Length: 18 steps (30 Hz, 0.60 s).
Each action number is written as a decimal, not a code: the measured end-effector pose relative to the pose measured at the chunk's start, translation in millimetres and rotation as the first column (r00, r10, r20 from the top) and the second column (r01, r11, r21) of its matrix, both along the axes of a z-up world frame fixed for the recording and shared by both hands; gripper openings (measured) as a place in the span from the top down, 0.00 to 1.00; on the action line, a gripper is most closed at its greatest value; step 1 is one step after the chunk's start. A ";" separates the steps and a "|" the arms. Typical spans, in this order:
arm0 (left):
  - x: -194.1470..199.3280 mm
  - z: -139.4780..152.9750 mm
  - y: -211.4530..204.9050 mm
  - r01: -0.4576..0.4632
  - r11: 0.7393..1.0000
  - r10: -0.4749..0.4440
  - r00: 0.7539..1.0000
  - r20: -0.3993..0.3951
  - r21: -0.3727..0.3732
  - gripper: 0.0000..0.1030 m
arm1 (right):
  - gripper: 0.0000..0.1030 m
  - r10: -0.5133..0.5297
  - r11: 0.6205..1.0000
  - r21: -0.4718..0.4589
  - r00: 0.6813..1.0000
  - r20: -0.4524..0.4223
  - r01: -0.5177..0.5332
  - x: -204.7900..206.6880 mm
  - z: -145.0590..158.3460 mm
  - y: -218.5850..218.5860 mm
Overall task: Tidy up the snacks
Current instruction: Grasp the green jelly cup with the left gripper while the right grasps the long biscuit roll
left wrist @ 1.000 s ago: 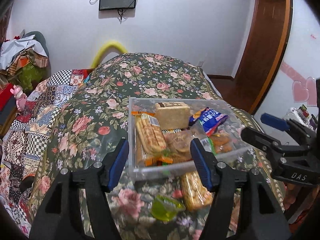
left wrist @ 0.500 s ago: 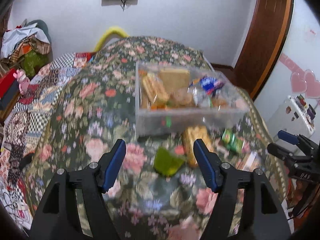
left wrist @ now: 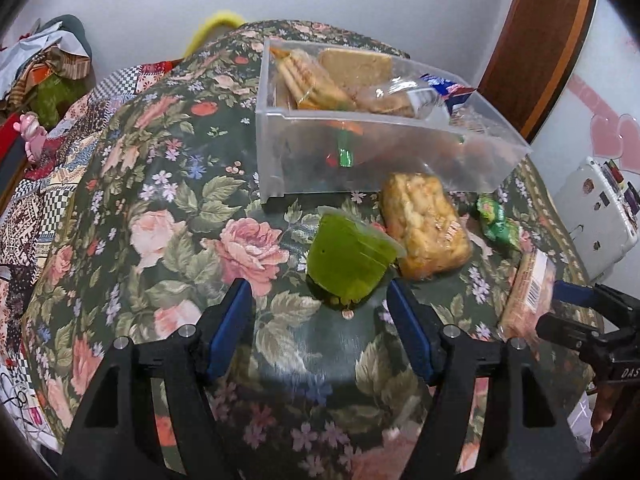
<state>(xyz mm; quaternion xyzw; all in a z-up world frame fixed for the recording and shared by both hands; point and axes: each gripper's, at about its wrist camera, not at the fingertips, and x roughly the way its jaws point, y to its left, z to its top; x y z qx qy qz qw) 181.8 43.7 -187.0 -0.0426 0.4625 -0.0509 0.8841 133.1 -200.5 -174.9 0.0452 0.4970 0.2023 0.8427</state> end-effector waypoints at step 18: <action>23.4 -17.5 -14.9 0.038 0.999 -0.038 0.999 0.002 -0.019 0.55 | 0.22 0.000 0.994 -0.105 0.997 0.081 0.009 12.0 -9.1 11.9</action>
